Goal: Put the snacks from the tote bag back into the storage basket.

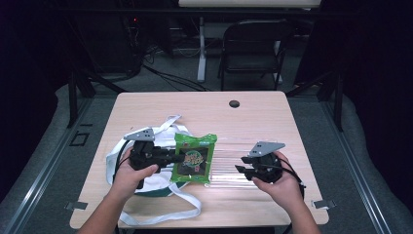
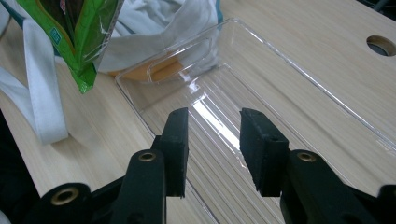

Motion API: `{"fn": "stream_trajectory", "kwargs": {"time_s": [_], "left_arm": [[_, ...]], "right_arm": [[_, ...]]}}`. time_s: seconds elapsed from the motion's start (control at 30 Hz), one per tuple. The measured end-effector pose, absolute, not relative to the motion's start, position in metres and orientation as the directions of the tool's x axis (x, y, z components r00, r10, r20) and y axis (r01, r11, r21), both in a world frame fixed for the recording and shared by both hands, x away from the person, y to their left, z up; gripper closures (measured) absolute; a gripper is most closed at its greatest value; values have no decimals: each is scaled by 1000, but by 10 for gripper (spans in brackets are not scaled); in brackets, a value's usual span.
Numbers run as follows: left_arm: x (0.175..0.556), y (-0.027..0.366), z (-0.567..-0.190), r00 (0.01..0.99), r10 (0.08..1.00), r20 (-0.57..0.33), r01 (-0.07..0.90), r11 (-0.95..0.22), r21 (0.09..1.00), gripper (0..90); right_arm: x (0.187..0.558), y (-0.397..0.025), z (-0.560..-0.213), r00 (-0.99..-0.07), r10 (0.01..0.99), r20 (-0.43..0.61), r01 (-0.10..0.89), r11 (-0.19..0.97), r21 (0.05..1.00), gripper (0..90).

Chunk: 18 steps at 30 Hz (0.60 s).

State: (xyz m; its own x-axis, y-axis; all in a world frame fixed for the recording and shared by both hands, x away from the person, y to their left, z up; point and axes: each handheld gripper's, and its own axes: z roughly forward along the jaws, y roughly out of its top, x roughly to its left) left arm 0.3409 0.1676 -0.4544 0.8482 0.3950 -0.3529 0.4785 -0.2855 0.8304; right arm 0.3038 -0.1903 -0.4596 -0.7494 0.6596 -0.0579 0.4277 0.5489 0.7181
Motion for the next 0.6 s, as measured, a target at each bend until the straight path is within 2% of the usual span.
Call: {"fn": "stream_trajectory", "kwargs": {"time_s": [0.6], "left_arm": [[340, 162, -457, 851, 386, -356, 479, -292, 828, 729]], "right_arm": [[324, -180, -432, -818, 573, -49, 413, 645, 643, 616]]}}
